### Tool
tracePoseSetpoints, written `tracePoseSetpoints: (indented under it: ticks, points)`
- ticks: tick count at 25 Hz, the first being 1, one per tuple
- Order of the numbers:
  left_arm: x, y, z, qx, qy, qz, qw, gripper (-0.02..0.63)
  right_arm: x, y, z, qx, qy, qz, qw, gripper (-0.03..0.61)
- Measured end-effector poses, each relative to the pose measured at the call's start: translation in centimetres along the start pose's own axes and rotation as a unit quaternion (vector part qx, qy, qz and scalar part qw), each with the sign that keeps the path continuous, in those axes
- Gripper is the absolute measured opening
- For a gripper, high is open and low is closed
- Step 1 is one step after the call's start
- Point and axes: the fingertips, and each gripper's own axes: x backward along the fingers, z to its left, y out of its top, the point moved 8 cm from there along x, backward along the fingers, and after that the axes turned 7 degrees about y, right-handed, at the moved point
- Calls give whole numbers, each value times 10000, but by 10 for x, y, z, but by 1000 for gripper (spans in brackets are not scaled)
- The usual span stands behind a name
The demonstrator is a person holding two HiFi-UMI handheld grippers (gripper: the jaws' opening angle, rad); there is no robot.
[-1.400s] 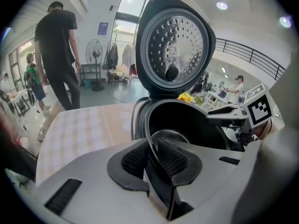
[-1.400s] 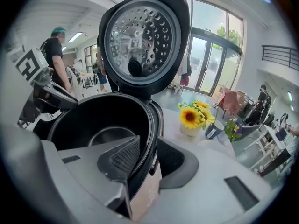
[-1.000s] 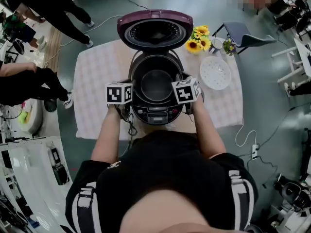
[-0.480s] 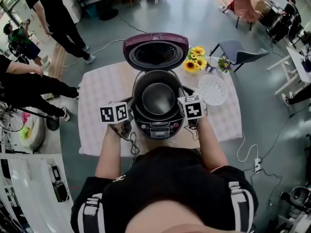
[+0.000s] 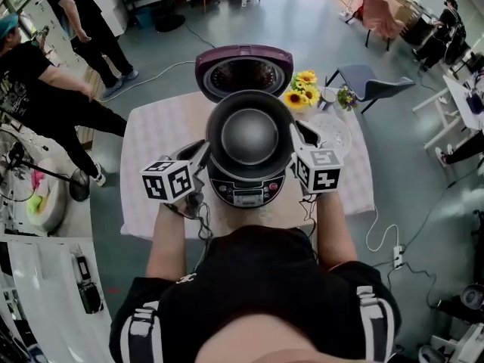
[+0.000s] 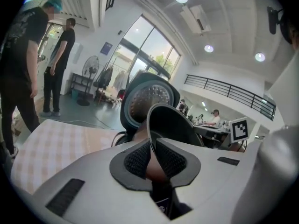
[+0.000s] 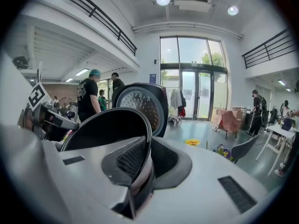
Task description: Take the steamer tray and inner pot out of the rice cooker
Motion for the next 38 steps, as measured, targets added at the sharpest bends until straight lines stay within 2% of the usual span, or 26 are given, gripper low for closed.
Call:
tracePoseSetpoints:
  ticks: [5,9,11,14,17,23,26,29,35,38]
  points:
    - [4,9,-15,-138,-405,-179,9989,38,29,6,-4,-168,-129,-268,9994,37]
    - [-5,7,-36,-444,-754,-241,9959,38,61,1,-19,-653,-102,-641,9958,31]
    - [-13,5,-49,-514,-1092,-207,9925,38,84,-3,-28,-936,-184,-878,9916,26]
    - [-29,5,-70,-471,-1663,-179,9848,38,115,-11,-42,-1191,-416,-1100,9859,23]
    - [-47,4,-94,-443,-2042,-129,9778,37,140,-25,-60,-1376,-603,-1147,9820,23]
    - [-93,-13,-159,-431,-2498,201,9671,34,195,-63,-109,-1773,-953,-1044,9740,24]
    - [-116,-21,-199,-213,-2760,273,9605,34,224,-81,-145,-1981,-1043,-1096,9684,23]
    - [-137,-32,-234,0,-2832,328,9585,31,245,-100,-179,-2238,-999,-1115,9631,23]
    - [-165,-60,-281,42,-2518,638,9657,29,264,-145,-236,-2957,-624,-1059,9474,20]
    - [-183,-75,-297,203,-2339,754,9691,29,261,-170,-266,-3088,-451,-805,9467,20]
